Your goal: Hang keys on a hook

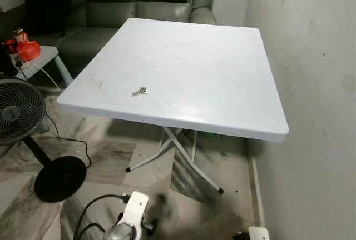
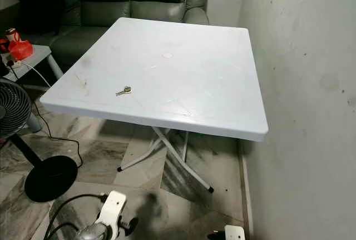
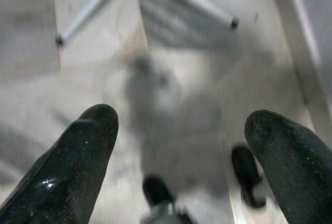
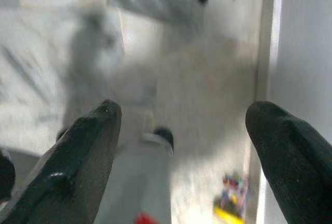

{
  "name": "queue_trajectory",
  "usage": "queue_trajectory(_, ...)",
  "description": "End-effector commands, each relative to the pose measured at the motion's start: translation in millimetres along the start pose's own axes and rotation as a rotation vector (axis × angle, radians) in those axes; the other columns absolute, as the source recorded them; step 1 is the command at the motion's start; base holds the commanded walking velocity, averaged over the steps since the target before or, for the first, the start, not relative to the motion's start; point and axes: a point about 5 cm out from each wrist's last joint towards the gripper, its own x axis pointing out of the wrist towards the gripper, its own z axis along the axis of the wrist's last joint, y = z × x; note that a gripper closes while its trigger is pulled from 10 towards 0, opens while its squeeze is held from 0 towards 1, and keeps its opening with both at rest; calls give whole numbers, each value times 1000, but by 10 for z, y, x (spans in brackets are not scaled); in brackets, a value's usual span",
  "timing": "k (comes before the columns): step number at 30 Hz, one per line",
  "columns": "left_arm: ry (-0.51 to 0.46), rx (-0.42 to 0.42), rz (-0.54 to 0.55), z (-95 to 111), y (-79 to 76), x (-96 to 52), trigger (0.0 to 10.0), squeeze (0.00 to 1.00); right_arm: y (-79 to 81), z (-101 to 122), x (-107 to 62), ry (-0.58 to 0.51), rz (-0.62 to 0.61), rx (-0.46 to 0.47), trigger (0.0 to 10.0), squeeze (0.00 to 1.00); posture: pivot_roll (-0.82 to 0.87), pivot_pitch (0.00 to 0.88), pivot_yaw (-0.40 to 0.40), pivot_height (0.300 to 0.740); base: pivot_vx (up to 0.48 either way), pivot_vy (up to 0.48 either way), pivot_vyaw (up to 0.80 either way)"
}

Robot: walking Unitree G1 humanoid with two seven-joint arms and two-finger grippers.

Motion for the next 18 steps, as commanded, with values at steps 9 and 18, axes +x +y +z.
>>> queue_trajectory(9, -381, 12, -44, 866, 70, 48, 10000, 0, 14, 804, 64, -410, 71, -63, 10000, 0, -91, 0, 24, 740, 0, 0, 0)
queue_trajectory(18, -674, -29, -52, 1518, 144, -68, 10000, 0, 123, 1469, -76, -779, 113, -33, 10000, 0, -87, 0, 23, 740, 0, 0, 0)
